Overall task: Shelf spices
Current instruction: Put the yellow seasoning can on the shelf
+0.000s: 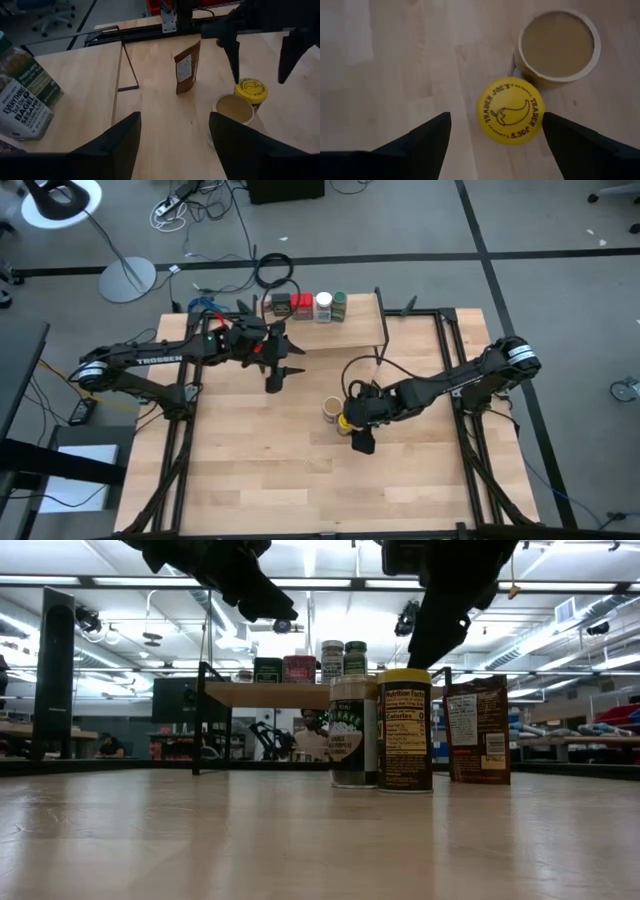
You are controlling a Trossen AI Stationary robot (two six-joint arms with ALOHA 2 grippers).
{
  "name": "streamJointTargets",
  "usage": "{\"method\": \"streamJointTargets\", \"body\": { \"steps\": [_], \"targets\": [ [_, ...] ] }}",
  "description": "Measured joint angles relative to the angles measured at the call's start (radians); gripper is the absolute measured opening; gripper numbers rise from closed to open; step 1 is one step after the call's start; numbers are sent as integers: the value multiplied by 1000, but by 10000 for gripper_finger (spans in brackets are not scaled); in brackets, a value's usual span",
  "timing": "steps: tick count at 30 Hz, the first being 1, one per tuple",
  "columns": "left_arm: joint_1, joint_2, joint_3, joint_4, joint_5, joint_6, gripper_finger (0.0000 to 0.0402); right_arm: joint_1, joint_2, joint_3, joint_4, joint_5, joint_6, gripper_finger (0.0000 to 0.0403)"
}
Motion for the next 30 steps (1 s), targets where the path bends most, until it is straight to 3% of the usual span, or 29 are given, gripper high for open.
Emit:
{"method": "streamJointTargets", "body": {
  "steps": [8, 30],
  "targets": [
    [0, 0, 0, -1, 0, -11, 239, -15, 0, 0, -7, 61, 43, 316],
    [0, 0, 0, -10, 8, -17, 239, -42, 112, 5, 61, -45, 31, 317]
  ]
}}
